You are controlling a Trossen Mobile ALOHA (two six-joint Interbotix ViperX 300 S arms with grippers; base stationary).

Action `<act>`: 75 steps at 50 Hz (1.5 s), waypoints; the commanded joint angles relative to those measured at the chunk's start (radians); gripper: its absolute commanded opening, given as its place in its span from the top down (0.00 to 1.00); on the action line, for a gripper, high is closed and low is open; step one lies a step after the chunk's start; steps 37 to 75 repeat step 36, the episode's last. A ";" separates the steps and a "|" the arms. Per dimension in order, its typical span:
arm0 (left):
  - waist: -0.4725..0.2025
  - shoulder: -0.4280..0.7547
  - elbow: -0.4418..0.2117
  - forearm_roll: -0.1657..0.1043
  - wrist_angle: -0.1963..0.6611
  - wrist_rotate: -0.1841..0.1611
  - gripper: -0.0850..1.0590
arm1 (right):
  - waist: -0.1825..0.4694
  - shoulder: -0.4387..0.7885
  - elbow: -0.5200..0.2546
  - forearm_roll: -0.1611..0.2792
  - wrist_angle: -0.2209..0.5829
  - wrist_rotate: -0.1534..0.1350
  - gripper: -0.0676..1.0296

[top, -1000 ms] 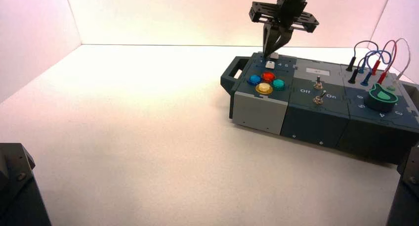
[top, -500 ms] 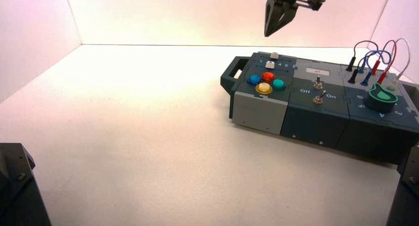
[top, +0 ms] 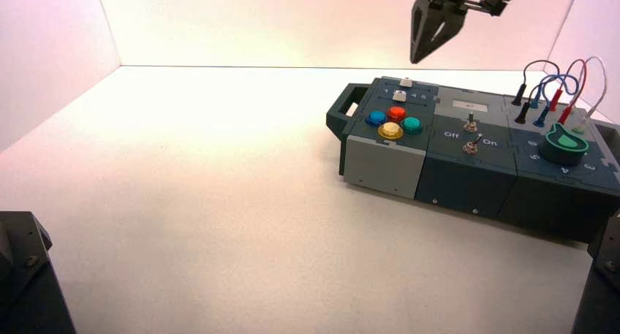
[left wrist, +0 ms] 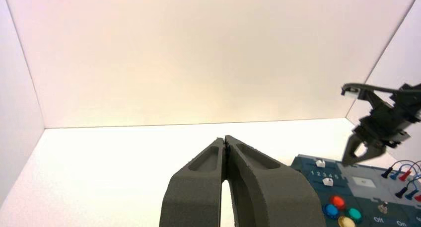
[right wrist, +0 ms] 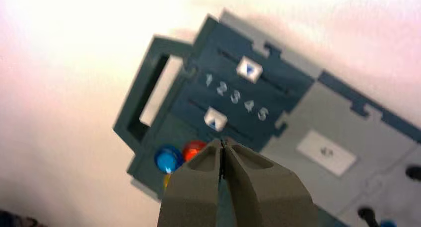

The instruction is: Move the top slider to position 3.

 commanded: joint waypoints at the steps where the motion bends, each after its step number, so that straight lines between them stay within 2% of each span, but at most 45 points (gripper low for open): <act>1: -0.006 0.000 -0.037 0.002 -0.003 0.002 0.95 | -0.005 -0.049 0.008 -0.020 0.005 0.002 0.96; 17: -0.006 -0.005 -0.034 0.003 -0.002 0.002 0.95 | -0.006 -0.054 0.043 -0.095 0.003 0.002 0.96; 27: -0.006 0.009 -0.035 0.005 0.000 0.002 0.95 | -0.006 -0.067 0.067 -0.120 -0.008 -0.003 0.96; 35: -0.006 0.023 -0.035 0.006 0.000 0.002 0.95 | -0.006 -0.078 0.092 -0.117 -0.014 -0.003 0.96; 75: -0.006 0.023 -0.035 0.006 0.000 0.002 0.95 | -0.005 -0.080 0.092 -0.118 -0.014 -0.005 0.96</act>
